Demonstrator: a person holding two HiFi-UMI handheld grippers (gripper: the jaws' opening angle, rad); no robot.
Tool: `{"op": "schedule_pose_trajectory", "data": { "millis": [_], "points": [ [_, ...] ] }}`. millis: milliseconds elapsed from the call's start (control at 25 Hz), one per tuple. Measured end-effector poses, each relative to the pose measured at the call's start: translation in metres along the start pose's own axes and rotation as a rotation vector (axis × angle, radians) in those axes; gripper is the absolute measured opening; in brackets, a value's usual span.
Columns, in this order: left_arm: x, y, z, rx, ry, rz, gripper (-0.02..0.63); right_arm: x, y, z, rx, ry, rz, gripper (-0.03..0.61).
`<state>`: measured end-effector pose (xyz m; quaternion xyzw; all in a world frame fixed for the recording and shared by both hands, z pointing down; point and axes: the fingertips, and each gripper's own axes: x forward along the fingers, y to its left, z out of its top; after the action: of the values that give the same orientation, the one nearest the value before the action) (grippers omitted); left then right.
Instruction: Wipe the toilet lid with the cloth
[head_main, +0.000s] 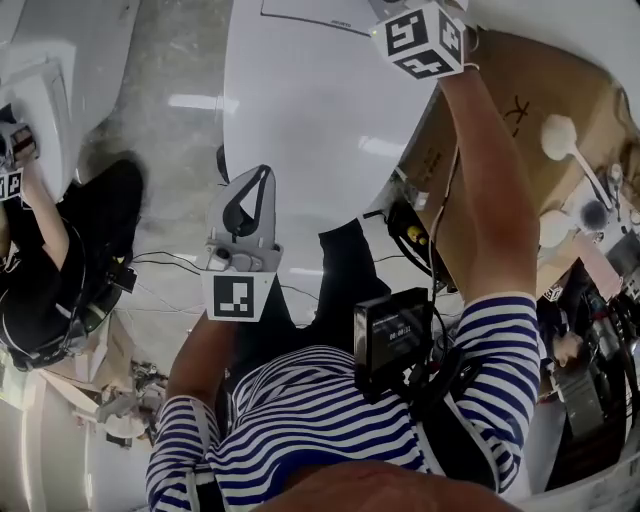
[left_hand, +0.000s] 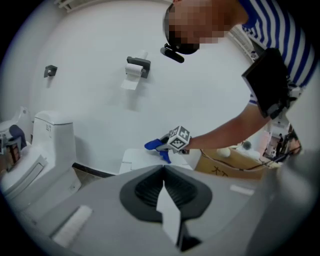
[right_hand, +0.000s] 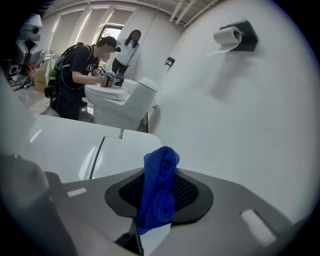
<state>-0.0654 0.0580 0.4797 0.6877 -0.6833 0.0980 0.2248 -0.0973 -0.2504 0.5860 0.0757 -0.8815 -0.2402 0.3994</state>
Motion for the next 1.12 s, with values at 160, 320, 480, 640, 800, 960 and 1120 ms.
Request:
{"op": "schedule_pose_trajectory", "data": {
  "millis": [160,320,480,640,800,960,1120],
  "points": [
    [0.013,0.006,0.000,-0.023,-0.005,0.027,0.003,0.030,0.000,-0.017,0.033,0.033,0.026,0.120],
    [0.023,0.000,-0.001,-0.028,0.002,0.012,0.003,0.046,0.001,-0.036,0.073,0.066,0.052,0.120],
    [0.026,-0.001,-0.005,-0.032,0.009,0.005,0.003,0.053,0.005,-0.042,0.099,0.075,0.084,0.120],
    [0.026,0.000,-0.006,-0.037,0.012,0.005,0.003,0.054,0.011,-0.043,0.095,0.081,0.099,0.118],
    [0.024,0.002,-0.004,-0.033,0.002,0.005,0.003,0.052,0.022,-0.040,0.107,0.076,0.118,0.118],
    [0.021,0.001,-0.002,-0.034,-0.002,-0.002,0.003,0.041,0.035,-0.037,0.087,0.074,0.130,0.118],
    [0.020,-0.003,0.000,-0.025,-0.008,-0.013,0.003,0.030,0.056,-0.036,0.072,0.064,0.156,0.118]
  ]
}}
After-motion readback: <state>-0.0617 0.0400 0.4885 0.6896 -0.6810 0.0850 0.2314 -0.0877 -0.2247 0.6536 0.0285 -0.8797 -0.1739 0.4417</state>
